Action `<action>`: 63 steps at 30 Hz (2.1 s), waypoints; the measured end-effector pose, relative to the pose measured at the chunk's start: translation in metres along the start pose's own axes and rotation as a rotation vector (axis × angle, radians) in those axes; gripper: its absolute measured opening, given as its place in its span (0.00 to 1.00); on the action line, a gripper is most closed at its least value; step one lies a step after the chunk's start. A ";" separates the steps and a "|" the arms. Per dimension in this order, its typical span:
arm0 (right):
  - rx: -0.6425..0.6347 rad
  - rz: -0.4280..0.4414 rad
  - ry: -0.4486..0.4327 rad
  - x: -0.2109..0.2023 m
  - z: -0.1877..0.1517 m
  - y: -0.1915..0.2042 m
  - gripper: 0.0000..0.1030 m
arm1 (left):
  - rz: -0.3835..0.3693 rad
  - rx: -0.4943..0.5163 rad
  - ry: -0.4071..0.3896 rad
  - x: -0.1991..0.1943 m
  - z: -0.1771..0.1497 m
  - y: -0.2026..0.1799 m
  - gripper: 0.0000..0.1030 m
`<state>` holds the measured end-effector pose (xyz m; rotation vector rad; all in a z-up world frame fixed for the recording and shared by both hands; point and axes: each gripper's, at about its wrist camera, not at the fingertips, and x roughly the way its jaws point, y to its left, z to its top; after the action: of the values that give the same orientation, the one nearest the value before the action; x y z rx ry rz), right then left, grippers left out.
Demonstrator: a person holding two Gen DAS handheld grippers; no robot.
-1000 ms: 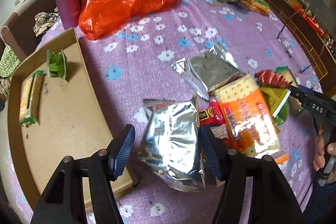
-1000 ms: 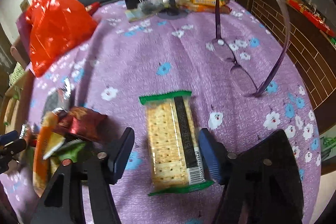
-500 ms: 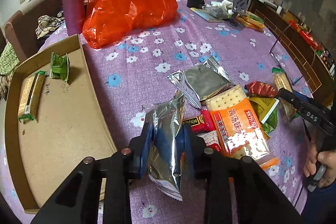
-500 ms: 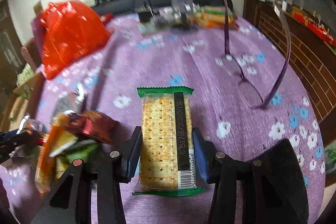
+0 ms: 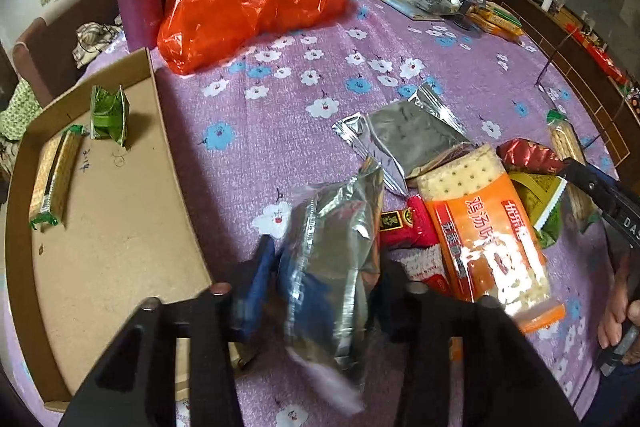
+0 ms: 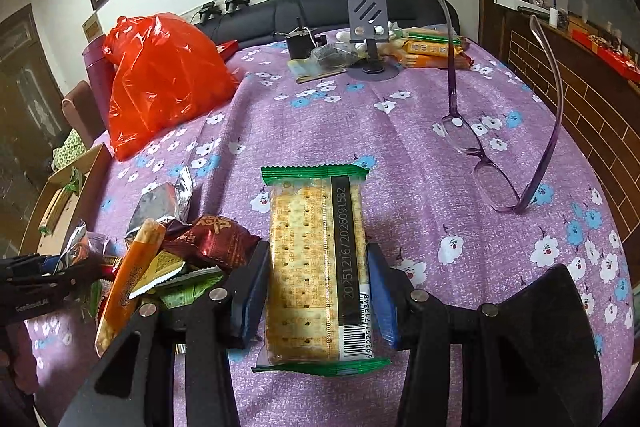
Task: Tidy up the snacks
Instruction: 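Carry the foil bag and cracker pack over to the cardboard box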
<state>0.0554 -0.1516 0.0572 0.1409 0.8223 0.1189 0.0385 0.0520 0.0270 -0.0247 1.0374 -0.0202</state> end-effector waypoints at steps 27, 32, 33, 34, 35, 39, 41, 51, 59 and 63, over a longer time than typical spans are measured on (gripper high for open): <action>-0.179 0.270 -0.089 -0.023 -0.020 0.059 0.49 | -0.088 0.003 -0.176 -0.039 -0.014 -0.038 0.19; -0.203 0.290 -0.099 -0.027 -0.022 0.063 0.49 | -0.084 0.007 -0.188 -0.043 -0.015 -0.039 0.19; -0.202 0.289 -0.100 -0.026 -0.022 0.063 0.49 | -0.076 0.008 -0.193 -0.044 -0.015 -0.039 0.19; -0.201 0.288 -0.100 -0.027 -0.022 0.063 0.49 | -0.069 0.010 -0.198 -0.045 -0.015 -0.039 0.19; -0.201 0.289 -0.099 -0.026 -0.022 0.063 0.49 | -0.065 0.012 -0.200 -0.045 -0.015 -0.038 0.19; -0.203 0.288 -0.102 -0.027 -0.022 0.064 0.49 | -0.042 0.019 -0.219 -0.049 -0.017 -0.038 0.19; -0.202 0.289 -0.105 -0.028 -0.023 0.063 0.49 | -0.025 0.026 -0.229 -0.050 -0.018 -0.038 0.19; -0.171 0.306 -0.105 -0.030 -0.019 0.062 0.49 | 0.028 0.036 -0.297 -0.066 -0.023 -0.029 0.19; -0.132 0.364 -0.087 -0.038 -0.013 0.075 0.49 | 0.072 0.013 -0.356 -0.081 -0.026 -0.010 0.19; -0.138 0.402 -0.079 -0.042 -0.008 0.095 0.49 | 0.077 -0.023 -0.380 -0.089 -0.025 0.007 0.20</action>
<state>0.0162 -0.0642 0.0979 0.1785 0.6965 0.5443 -0.0288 0.0610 0.0908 -0.0086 0.6578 0.0645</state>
